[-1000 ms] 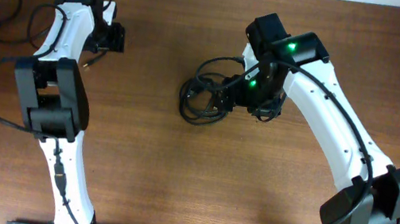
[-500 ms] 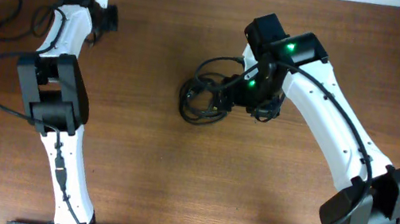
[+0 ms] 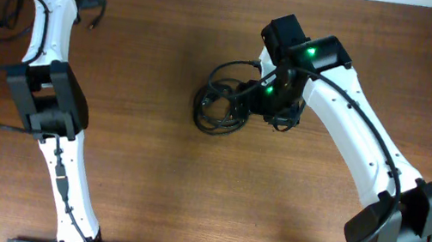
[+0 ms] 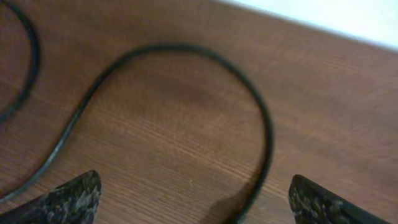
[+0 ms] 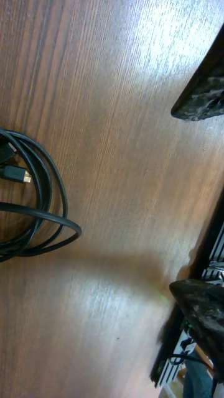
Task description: Untangle cables
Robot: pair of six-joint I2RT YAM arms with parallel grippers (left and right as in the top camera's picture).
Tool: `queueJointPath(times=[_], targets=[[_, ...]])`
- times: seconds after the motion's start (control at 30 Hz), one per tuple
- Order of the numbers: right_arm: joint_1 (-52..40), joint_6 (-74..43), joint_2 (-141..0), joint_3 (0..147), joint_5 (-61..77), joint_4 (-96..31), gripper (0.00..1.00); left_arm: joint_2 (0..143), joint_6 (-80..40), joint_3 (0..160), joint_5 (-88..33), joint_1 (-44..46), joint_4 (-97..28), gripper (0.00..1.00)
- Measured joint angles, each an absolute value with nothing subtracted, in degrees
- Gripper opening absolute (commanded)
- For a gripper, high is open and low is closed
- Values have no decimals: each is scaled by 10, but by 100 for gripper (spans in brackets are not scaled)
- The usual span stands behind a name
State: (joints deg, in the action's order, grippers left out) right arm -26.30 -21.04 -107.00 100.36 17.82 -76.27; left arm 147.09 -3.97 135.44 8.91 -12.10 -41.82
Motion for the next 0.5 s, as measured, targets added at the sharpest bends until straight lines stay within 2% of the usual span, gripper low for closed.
queueJointPath(times=[0.1,0.13,0.23,0.27,0.37,0.4,0.43,0.5], targets=[[-263,-211,-1070,1004,175,-762,79,1474,-40,1364,71,-121,-445,100],[-263,-211,-1070,1004,168,-762,79,1473,-41,1371,40,-121,-464,97],[-252,-220,-1070,1004,137,-762,79,1460,-42,1381,-193,-124,-520,96],[-242,-223,-1070,1003,133,-763,99,1457,-42,1383,-249,-122,-531,97],[-166,-226,-1070,1003,124,-776,98,1450,-30,1388,-402,-95,-656,99],[-135,-226,-1070,1003,119,-785,99,1450,1,1387,-416,-83,-688,99],[-110,-227,-1070,1003,117,-789,98,1450,31,1386,-432,-44,-773,99],[-89,-223,-1070,1003,107,-790,98,1450,63,1386,-413,4,-809,99]])
